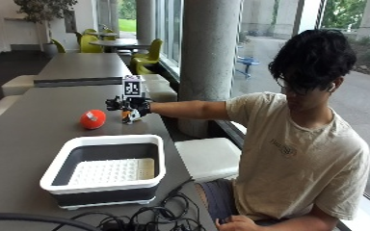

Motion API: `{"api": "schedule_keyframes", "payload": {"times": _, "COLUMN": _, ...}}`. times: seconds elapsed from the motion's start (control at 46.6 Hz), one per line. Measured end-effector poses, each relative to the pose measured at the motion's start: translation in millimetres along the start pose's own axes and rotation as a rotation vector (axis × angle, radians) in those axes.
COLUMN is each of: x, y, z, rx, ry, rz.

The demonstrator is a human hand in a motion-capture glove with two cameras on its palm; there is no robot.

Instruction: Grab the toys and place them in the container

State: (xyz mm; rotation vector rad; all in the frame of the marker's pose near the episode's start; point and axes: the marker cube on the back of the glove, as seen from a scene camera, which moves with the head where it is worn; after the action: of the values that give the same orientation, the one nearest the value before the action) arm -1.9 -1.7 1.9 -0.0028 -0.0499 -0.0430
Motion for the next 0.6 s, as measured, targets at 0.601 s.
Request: {"api": "schedule_keyframes", "payload": {"times": 0.601, "x": 13.9, "y": -12.3, "z": -4.3, "rx": -0.009, "ry": 0.019, "rz": -0.036}}
